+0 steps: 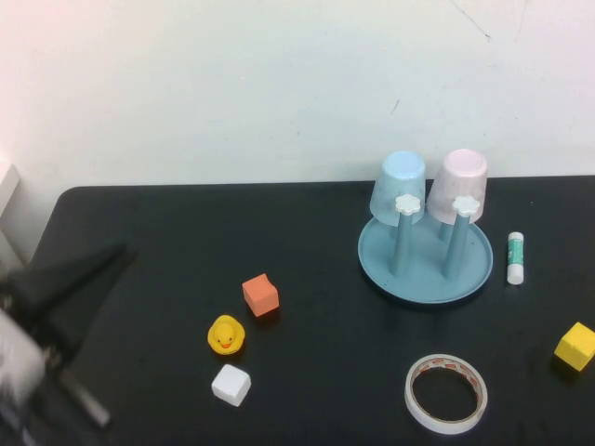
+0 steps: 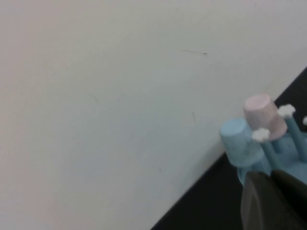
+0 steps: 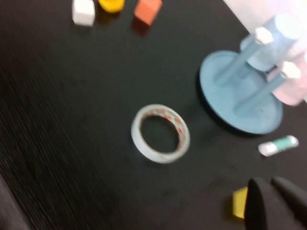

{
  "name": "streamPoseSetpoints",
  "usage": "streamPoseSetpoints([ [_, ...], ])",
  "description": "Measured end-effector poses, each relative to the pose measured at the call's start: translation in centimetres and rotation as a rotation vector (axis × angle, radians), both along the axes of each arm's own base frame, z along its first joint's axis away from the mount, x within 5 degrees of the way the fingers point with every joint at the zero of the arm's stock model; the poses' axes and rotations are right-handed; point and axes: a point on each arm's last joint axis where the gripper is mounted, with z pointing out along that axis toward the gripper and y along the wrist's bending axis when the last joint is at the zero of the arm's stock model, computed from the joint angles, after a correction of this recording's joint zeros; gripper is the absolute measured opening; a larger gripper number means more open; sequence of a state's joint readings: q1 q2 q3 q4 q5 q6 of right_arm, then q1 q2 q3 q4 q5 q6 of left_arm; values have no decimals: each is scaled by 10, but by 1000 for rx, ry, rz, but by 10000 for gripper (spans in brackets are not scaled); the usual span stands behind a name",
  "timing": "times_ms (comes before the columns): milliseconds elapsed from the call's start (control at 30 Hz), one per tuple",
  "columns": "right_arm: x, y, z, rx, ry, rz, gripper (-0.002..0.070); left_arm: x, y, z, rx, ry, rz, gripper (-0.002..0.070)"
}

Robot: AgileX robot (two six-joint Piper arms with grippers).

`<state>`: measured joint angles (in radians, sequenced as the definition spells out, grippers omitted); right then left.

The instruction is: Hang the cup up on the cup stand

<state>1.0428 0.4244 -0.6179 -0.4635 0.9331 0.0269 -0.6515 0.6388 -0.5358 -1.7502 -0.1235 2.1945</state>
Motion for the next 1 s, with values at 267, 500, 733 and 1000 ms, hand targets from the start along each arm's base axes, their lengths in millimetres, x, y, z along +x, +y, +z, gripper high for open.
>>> streamPoseSetpoints([
  [267,-1,3,-51,0,16,19,-1,-14,10,-35,-25,69,-1,0],
  [500,0,4,-55,2,16,25,-1,-15,10,-40,-60,104,-2,0],
  [733,0,4,-55,5,15,26,-1,-15,10,-40,-61,105,-2,0],
  [1000,0,5,-55,7,14,28,-1,-15,13,-39,-69,95,12,0],
])
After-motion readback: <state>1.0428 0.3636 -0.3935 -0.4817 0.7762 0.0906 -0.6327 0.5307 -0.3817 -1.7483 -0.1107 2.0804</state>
